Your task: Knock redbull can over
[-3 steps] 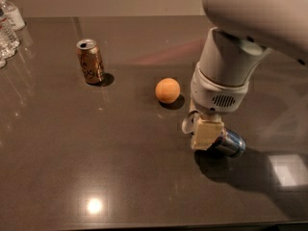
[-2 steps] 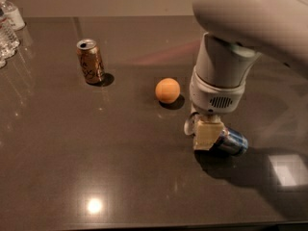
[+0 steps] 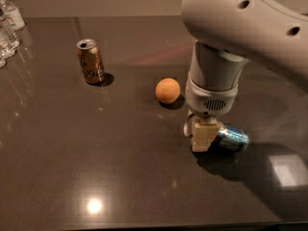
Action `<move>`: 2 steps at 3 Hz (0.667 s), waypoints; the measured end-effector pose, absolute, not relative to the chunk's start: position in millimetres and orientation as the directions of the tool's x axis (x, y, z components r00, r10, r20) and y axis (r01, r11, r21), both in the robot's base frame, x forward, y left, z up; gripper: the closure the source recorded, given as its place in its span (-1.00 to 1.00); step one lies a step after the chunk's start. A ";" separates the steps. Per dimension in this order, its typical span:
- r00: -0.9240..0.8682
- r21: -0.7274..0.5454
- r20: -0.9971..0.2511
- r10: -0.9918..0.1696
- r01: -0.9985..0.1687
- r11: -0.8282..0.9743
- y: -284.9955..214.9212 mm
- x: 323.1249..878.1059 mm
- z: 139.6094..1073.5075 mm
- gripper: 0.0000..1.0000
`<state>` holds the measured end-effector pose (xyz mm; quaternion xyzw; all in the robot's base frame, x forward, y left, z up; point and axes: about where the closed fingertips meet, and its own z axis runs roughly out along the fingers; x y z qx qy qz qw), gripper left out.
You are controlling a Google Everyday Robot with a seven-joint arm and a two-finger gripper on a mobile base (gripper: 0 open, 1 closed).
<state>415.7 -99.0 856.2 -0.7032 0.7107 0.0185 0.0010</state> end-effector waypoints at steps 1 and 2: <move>-0.019 0.015 -0.059 -0.998 -1.000 0.018 -100.7 418.2 849.7 -1.00; -0.019 0.014 -0.059 -0.998 -1.000 0.018 -100.7 418.2 849.7 -1.00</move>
Offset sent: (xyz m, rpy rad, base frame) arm 0.0004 -0.0071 -0.0128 0.0601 -0.0006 -0.0203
